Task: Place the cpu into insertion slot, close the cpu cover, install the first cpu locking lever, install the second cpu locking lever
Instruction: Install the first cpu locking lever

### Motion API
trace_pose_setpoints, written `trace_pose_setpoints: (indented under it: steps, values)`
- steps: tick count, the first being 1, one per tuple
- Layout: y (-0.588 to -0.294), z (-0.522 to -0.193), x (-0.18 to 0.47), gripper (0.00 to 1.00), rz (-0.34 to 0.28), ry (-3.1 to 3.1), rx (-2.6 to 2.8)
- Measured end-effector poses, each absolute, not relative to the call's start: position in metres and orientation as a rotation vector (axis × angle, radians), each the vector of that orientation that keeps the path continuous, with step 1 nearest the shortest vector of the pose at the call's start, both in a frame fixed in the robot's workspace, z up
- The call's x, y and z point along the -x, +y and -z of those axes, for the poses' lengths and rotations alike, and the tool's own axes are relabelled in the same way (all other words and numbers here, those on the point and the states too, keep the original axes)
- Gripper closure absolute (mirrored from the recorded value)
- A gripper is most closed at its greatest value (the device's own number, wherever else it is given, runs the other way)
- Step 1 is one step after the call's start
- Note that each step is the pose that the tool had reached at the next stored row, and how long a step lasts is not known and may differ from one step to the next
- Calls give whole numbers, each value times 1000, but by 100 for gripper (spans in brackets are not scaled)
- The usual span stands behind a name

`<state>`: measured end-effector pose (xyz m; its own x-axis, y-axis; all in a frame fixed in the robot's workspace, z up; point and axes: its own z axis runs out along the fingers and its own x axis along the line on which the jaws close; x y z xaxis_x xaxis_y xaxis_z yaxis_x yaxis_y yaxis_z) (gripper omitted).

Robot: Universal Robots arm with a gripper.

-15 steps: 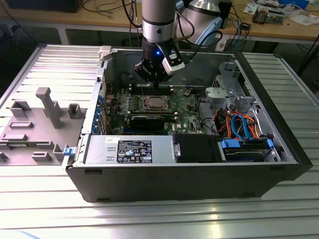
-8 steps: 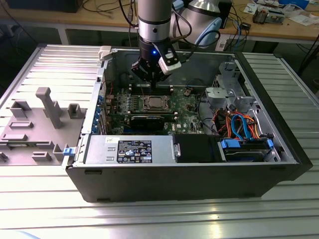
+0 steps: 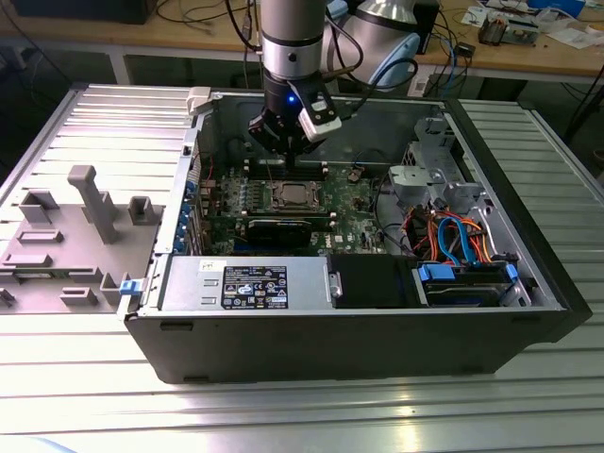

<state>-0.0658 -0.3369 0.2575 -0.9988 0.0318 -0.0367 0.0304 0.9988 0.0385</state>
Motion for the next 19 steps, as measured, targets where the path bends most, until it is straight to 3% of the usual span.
trace_pose_setpoints:
  steps: [19]
  values:
    - [-336,-256,109,89,-59,3103,-48]
